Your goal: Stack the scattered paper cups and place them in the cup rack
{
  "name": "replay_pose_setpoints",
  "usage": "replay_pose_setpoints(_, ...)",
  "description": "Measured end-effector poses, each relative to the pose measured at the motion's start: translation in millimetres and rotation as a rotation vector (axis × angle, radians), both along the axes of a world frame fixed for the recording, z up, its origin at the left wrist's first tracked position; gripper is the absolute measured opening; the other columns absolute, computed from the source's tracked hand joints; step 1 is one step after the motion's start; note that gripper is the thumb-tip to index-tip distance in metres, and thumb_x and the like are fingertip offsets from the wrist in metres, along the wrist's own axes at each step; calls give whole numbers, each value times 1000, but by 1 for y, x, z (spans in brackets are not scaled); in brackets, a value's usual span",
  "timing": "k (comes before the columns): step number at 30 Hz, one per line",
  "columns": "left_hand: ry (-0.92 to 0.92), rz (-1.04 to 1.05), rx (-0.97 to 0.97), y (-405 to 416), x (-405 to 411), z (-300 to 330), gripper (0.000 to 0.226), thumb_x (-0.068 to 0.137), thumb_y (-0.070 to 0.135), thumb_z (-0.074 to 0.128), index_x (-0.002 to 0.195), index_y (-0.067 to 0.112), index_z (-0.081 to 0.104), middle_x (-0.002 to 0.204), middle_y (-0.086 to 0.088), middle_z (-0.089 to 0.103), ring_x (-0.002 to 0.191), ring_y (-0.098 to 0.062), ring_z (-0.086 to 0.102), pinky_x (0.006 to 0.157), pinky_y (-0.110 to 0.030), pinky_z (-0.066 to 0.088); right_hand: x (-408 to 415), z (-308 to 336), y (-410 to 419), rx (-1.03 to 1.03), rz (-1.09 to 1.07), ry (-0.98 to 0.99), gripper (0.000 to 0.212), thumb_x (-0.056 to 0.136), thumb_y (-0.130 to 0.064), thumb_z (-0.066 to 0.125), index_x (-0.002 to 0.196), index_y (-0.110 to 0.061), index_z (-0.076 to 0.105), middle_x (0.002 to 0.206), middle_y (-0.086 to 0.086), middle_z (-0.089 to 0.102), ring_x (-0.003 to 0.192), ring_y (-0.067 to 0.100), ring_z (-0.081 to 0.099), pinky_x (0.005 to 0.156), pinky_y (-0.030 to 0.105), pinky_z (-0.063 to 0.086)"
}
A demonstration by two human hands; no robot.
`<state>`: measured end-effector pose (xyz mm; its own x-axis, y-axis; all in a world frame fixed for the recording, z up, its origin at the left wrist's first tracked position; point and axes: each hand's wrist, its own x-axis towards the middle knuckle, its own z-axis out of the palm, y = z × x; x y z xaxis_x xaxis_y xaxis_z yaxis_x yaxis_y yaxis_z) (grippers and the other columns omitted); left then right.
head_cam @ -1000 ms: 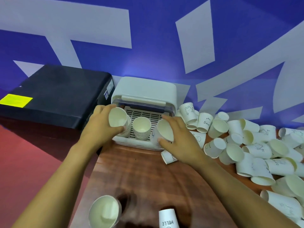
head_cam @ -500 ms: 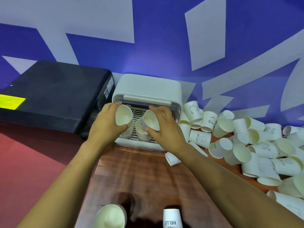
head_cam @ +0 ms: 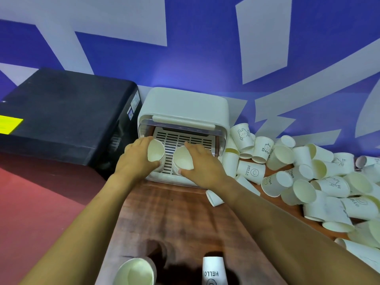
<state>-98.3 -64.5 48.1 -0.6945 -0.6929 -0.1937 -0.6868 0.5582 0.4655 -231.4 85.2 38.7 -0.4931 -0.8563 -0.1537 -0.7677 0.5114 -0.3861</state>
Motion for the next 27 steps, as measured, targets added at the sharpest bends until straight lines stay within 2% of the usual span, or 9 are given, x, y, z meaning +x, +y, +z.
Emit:
replay_pose_setpoints(3,-60,-28,10,-4,-2,-4,85,77,33,70,147,29,22,153,4,30,139,-29,26,106,-51,35,-3,-1,2,51,9,-31,87,84,-52,60,151,-25,12,155,-2,22,137,25,32,105,41,37)
replay_pose_setpoints(6,-116,-54,29,-5,-3,-5,91,78,28,68,149,35,12,159,4,15,146,-29,10,111,-55,26,-7,1,5,59,26,-43,88,84,-51,60,152,-23,10,158,-2,17,139,24,29,109,41,35)
replay_pose_setpoints(9,-112,-61,22,2,0,7,89,80,21,65,149,36,12,160,3,7,147,-29,3,112,-55,22,-11,6,17,6,28,-85,81,86,-44,60,151,-25,14,156,-1,21,138,21,32,107,38,37)
replay_pose_setpoints(11,-40,-100,-27,14,3,20,82,80,19,65,148,34,21,159,4,11,146,-26,6,112,-53,23,-15,8,32,-38,22,-104,75,87,-40,60,149,-26,21,151,-1,29,135,20,36,105,36,38)
replay_pose_setpoints(14,183,-261,-135,50,12,37,70,76,12,68,139,26,42,149,3,35,137,-23,25,112,-43,29,-20,9,59,-29,-31,-97,68,88,-38,59,146,-28,25,147,-1,33,130,20,41,100,36,42)
replay_pose_setpoints(17,276,-504,-78,103,19,49,63,73,6,67,132,22,50,135,3,49,126,-19,39,107,-28,31,-24,7,93,4,-100,-122,64,90,-37,58,146,-28,27,145,1,36,127,20,44,98,35,41)
replay_pose_setpoints(22,161,-813,-68,167,18,33,59,76,11,58,132,28,49,130,6,51,115,-20,44,97,-35,39,-25,-2,141,61,-164,-166,61,88,-36,59,143,-23,33,140,4,40,124,22,45,101,38,40)
replay_pose_setpoints(24,81,-869,-112,188,20,16,58,79,11,56,133,29,47,134,5,48,120,-23,42,97,-39,39,-22,-3,157,46,-195,-170,59,88,-35,60,141,-22,37,139,4,42,125,23,45,102,37,39)
replay_pose_setpoints(27,-142,-965,-184,220,26,-7,60,85,5,52,138,29,39,143,1,36,130,-26,29,102,-40,31,-18,-7,179,59,-249,-168,59,87,-37,61,140,-21,39,142,2,40,127,20,43,104,37,38)
